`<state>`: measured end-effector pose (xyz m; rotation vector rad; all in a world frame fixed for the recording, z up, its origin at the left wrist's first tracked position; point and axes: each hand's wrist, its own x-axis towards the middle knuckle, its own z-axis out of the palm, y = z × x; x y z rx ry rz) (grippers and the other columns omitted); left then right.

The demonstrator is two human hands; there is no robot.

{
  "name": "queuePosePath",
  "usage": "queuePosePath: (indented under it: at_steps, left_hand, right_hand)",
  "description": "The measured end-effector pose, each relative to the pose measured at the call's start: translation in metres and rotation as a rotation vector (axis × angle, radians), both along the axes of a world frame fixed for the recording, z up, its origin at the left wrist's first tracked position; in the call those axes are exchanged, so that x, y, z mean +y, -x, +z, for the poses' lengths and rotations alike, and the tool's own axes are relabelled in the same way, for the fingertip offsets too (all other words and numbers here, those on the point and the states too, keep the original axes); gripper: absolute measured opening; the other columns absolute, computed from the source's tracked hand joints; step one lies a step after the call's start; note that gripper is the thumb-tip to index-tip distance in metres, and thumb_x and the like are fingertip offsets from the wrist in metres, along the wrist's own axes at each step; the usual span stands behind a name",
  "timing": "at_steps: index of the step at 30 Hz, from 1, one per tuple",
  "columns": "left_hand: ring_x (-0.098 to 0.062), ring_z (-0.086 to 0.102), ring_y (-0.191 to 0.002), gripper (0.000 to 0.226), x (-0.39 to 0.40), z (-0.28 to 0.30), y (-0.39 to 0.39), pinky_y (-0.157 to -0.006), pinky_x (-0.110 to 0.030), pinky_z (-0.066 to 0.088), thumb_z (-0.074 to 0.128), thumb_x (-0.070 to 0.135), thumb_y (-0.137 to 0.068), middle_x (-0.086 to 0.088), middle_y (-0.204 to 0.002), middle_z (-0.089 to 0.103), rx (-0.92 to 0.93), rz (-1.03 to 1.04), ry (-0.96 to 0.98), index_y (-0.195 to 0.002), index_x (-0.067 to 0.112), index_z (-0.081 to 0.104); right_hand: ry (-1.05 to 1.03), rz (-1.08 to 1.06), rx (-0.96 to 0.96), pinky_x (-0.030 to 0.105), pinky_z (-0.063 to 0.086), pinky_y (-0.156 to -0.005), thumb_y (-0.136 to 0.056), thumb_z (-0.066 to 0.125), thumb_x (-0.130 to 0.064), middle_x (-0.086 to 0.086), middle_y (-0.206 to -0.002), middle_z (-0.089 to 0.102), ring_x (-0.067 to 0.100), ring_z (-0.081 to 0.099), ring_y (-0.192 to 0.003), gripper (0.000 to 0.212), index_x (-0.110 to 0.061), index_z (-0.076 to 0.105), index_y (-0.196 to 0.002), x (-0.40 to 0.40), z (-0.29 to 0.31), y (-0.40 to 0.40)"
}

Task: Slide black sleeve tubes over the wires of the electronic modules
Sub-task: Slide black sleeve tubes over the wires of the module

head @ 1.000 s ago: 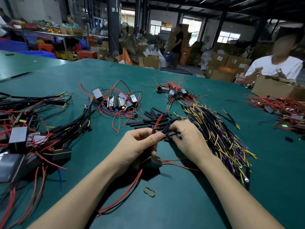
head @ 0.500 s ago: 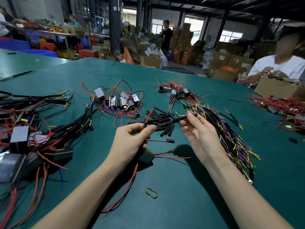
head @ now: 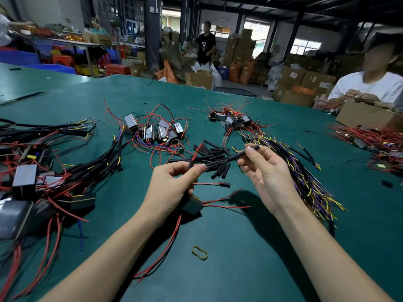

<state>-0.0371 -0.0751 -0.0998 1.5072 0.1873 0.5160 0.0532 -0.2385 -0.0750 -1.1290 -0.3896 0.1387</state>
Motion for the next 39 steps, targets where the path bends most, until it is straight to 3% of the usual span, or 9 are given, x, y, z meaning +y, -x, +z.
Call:
queuePosePath:
  at_steps: [9,18,28,32,39]
  left_hand:
    - [-0.005,0.038,-0.036,0.023,-0.001,0.002,0.001,-0.039,-0.013,0.031,0.073,0.032,-0.079,0.008,-0.045,0.048,0.000,0.000,-0.013,-0.059,0.025,0.068]
    - [-0.005,0.037,-0.036,0.022,-0.001,0.003,0.002,-0.038,-0.013,0.031,0.072,0.030,-0.080,0.006,-0.045,0.047,0.008,-0.007,0.014,-0.062,0.019,0.066]
    - [-0.005,0.042,-0.038,0.018,-0.002,0.003,0.002,-0.041,-0.013,0.035,0.073,0.017,-0.080,0.006,-0.046,0.052,-0.076,0.036,-0.022,-0.070,0.010,0.060]
    - [-0.006,0.052,-0.048,0.012,-0.002,0.001,0.001,-0.049,-0.013,0.041,0.073,0.019,-0.079,0.008,-0.055,0.058,-0.053,0.010,-0.029,-0.077,0.011,0.064]
    - [-0.013,0.063,-0.079,0.015,0.004,0.001,0.003,-0.076,-0.025,0.050,0.066,0.009,-0.086,-0.002,-0.082,0.068,0.117,-0.275,-0.093,-0.098,0.014,0.061]
  right_hand:
    - [0.042,0.020,-0.035,0.017,0.050,-0.061,-0.090,0.057,-0.004,0.002,-0.076,0.065,0.012,0.064,-0.064,0.009,-0.010,0.063,-0.086,0.006,-0.003,0.003]
    - [0.064,0.001,0.054,0.017,0.050,-0.060,-0.091,0.058,-0.005,-0.001,-0.071,0.065,0.011,0.063,-0.061,0.007,-0.010,0.061,-0.086,0.009,-0.005,0.005]
    - [0.096,0.202,0.091,0.018,0.051,-0.060,-0.086,0.063,-0.009,0.005,-0.073,0.065,0.014,0.065,-0.063,0.004,-0.006,0.064,-0.087,0.029,-0.013,0.026]
    - [0.138,0.158,0.069,0.016,0.049,-0.059,-0.088,0.060,-0.008,0.003,-0.072,0.066,0.010,0.062,-0.061,0.006,-0.005,0.066,-0.088,0.029,-0.015,0.026]
    - [0.221,-0.018,-0.028,0.022,0.047,-0.062,-0.090,0.061,-0.006,0.000,-0.068,0.064,0.009,0.059,-0.056,0.011,-0.011,0.065,-0.080,0.024,-0.014,0.020]
